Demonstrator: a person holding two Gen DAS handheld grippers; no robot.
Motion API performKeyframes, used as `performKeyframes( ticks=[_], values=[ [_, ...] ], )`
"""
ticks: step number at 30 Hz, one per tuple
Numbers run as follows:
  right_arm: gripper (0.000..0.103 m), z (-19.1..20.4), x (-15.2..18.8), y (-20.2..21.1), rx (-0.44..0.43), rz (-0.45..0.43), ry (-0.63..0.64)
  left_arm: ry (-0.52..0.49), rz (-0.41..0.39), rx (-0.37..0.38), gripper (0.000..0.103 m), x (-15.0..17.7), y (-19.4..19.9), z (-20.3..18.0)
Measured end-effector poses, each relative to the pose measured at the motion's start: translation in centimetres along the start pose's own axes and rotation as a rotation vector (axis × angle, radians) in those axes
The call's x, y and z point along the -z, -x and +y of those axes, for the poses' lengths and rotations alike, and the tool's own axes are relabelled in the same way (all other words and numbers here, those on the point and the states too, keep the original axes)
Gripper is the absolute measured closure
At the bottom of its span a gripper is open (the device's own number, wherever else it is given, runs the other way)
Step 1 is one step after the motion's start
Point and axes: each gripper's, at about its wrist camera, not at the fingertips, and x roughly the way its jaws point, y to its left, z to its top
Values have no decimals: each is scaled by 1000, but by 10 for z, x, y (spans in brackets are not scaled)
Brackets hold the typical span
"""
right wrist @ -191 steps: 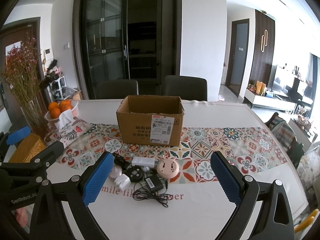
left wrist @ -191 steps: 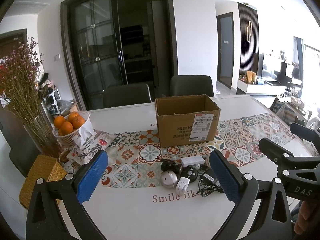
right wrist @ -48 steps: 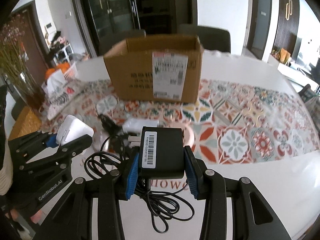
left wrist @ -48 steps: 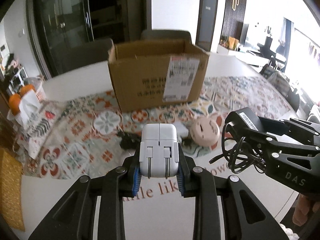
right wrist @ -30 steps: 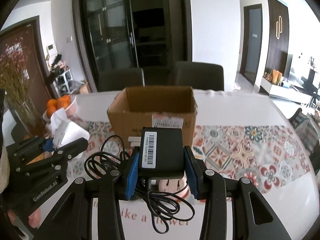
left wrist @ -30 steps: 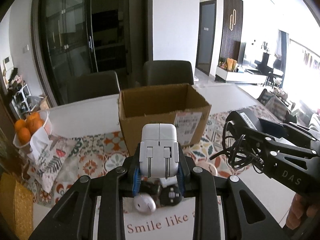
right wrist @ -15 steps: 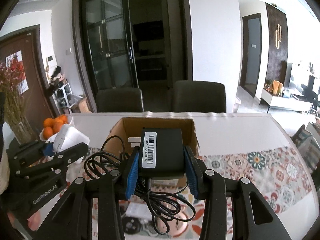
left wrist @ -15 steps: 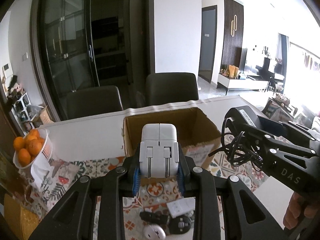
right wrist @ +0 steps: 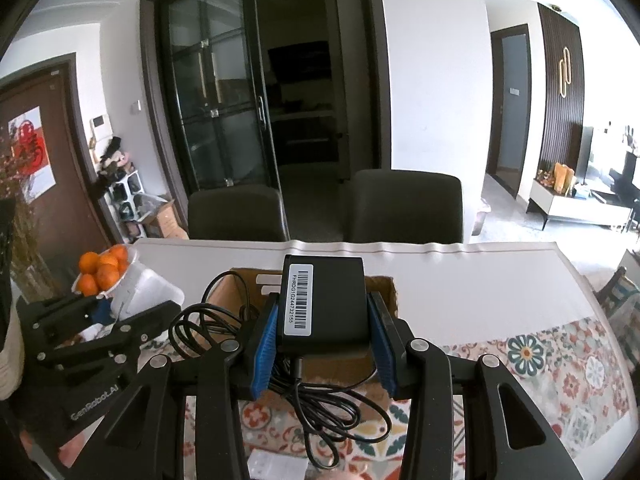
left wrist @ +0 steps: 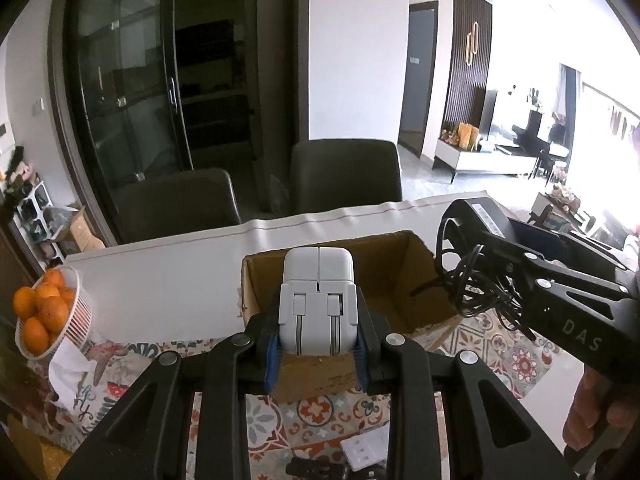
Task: Organize rigid objects
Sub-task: 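Carry the white charger in the left tool while the right tool carries the adapter into the box, then open the left tool over the box while the right tool releases the black adapter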
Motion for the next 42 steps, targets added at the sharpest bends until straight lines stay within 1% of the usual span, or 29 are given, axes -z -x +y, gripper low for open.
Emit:
performKeyframes(
  ticks=[5,11,14,17,22,26,28,30,35,37,39,41,42],
  values=[
    [61,-5,-11,-31,-26,60,-11,5,42,4,74,-11,-23,5],
    [61,-10,-14,-70,-52,135,-17,15,112,12,74,-19,-55,8],
    [61,-12,-15,-92,-66,185,-21,37,149,18,74,-18,-71,13],
    [61,-15,-10,-110,-65,234,-21,45,185,4,74,-14,-86,15],
    [61,-19,0,-135,-50,289,-18,48,249,15,74,-6,-110,20],
    [61,-22,6,-149,-57,334,-17,56,282,25,74,1,-120,22],
    [61,-22,8,-153,-54,345,-15,58,292,24,74,4,-123,22],
    [61,-20,7,-151,-46,333,0,63,297,35,74,5,-126,23],
    [61,-15,6,-144,-12,317,37,59,278,22,72,5,-125,22],
    [61,-17,7,-139,-2,313,28,50,271,15,63,4,-122,20],
    [60,-18,8,-134,-1,310,16,46,264,3,59,3,-116,18],
    [60,-20,10,-127,3,302,6,50,246,-15,57,3,-107,18],
    [60,-21,10,-125,6,297,2,51,236,-32,52,4,-101,17]
  ],
)
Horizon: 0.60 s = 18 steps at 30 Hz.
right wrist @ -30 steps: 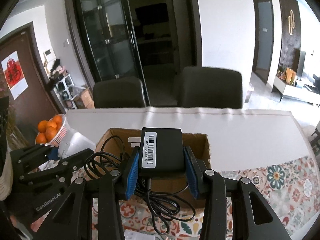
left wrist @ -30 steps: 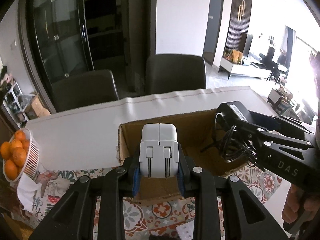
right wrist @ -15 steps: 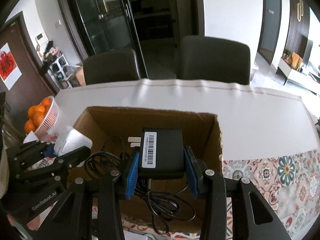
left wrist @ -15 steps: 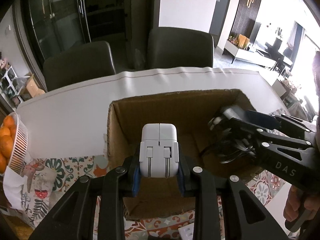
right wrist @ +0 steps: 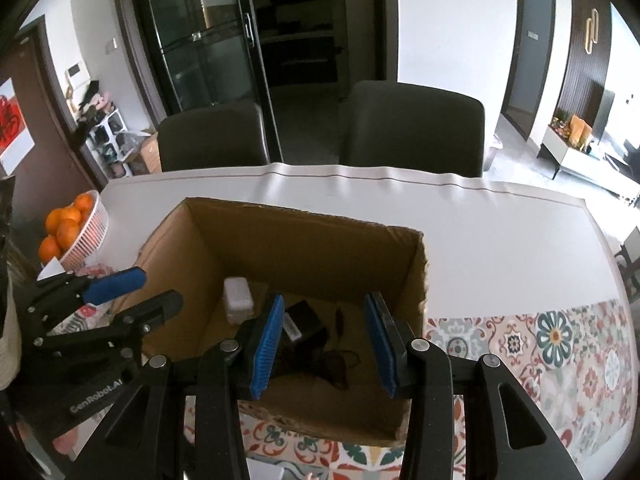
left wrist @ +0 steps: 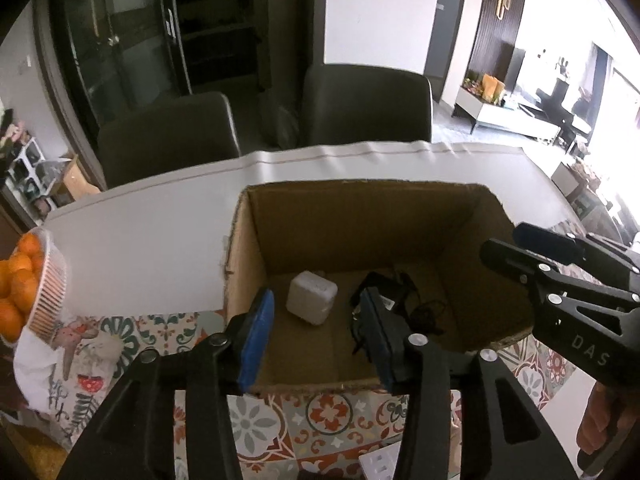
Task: Organize rigid objects
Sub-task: 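Open the left tool over the box while the right tool releases the black adapter, then withdraw both open tools from the box back over the remaining items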
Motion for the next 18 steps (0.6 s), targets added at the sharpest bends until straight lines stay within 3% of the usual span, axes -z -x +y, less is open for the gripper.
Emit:
performKeyframes(
  ticks=[1,5,9,13,18],
  values=[
    [60,-1,2,4,3,-6,-6,3,-6,-17,46,1,5,0],
    [60,-1,10,23,7,-34,-11,10,-48,-71,37,8,28,-4],
    [57,-1,20,46,23,-69,-5,9,-98,-138,20,19,52,-10],
    [45,0,34,72,42,-113,-8,-9,-152,-188,9,31,74,-17],
    [31,2,55,101,84,-159,-3,-3,-200,-228,3,52,99,-23]
  ],
)
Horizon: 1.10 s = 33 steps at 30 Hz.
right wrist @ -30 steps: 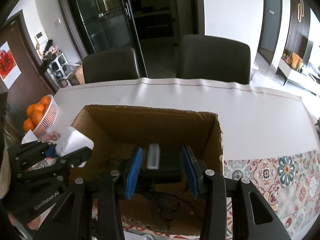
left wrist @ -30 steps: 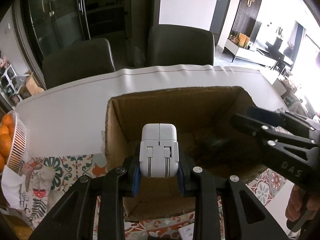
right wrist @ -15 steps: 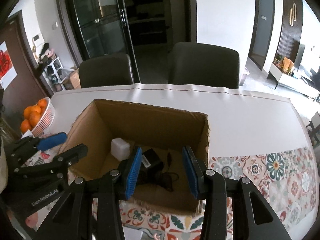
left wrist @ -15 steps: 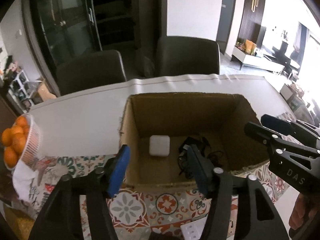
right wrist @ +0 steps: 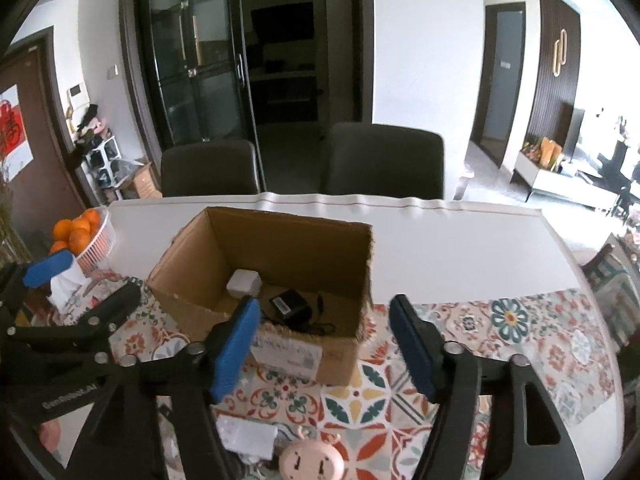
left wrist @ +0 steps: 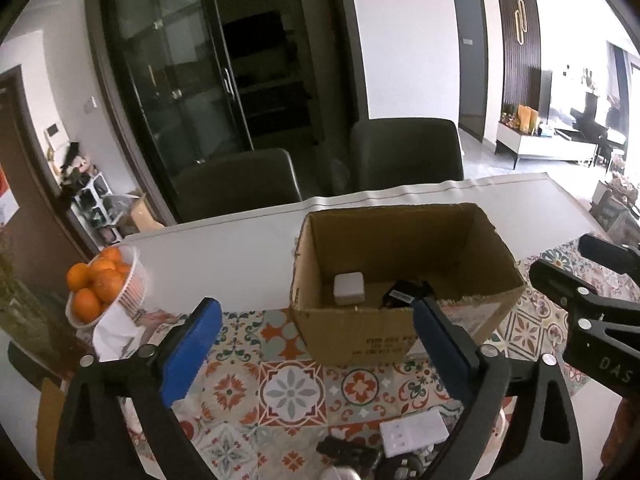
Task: Organize rigid objects
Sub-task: 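Withdraw both open tools from the box back over the remaining items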
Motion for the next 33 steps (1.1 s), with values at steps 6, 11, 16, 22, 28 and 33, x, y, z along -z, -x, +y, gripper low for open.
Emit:
performKeyframes(
  ticks=[6,11,16,22,28,33],
  values=[
    [18,2,20,25,34,-35,19,12,-9,-26,0,18,23,2],
    [14,6,36,33,31,-28,24,58,11,-23,0,34,33,7],
    [13,10,50,34,13,-13,29,92,25,-20,0,56,38,9],
    [14,16,71,30,-20,22,63,115,66,-15,0,84,38,7],
    [14,21,93,20,-50,75,76,133,118,-14,0,109,31,6],
    [14,20,112,7,-65,124,80,142,173,-5,0,131,21,1]
  ],
)
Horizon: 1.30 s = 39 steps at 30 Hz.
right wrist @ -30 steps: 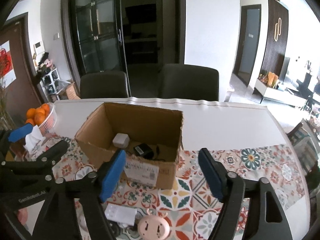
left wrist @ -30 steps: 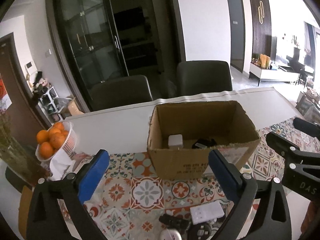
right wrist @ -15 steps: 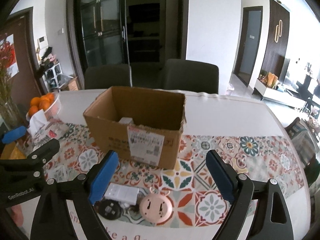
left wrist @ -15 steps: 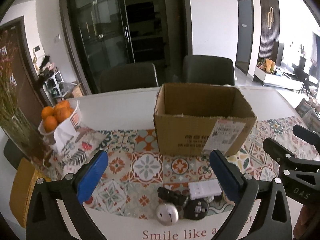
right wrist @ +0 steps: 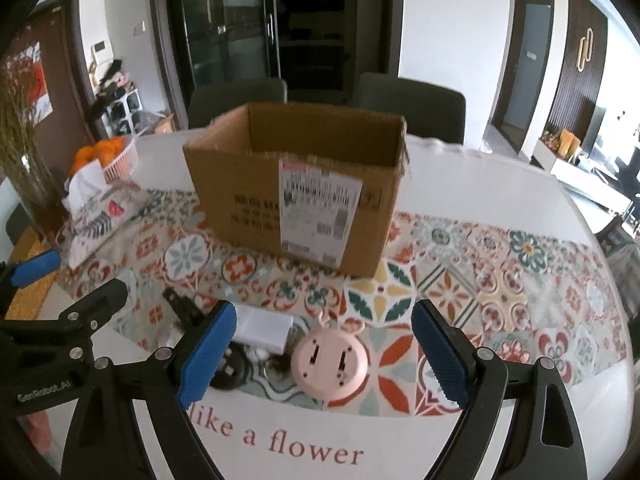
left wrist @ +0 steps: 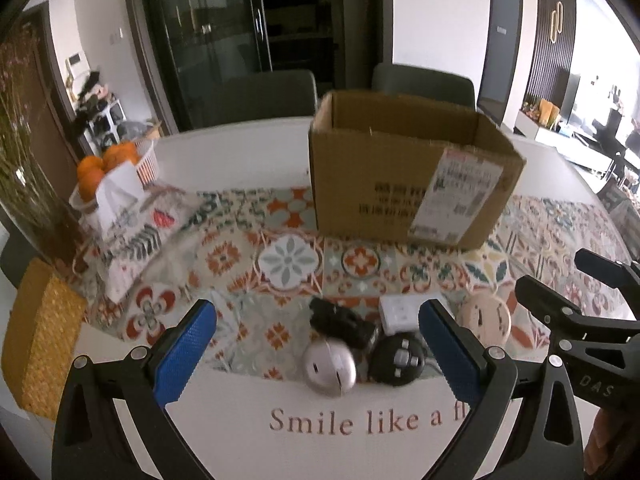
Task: Organize rigid objects
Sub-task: 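Withdraw both open tools from the box back over the remaining items, then close the right tool around the pink round deer-eared gadget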
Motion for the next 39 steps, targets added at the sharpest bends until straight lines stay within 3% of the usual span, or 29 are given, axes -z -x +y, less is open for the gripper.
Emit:
performKeyframes(
  ticks=[18,39],
  values=[
    [14,-9,46,-71,-38,165,-18,-22,156,-49,0,38,-56,-12],
    [30,-13,57,-119,-64,239,-49,-5,213,-73,1,43,-85,-10]
  ],
)
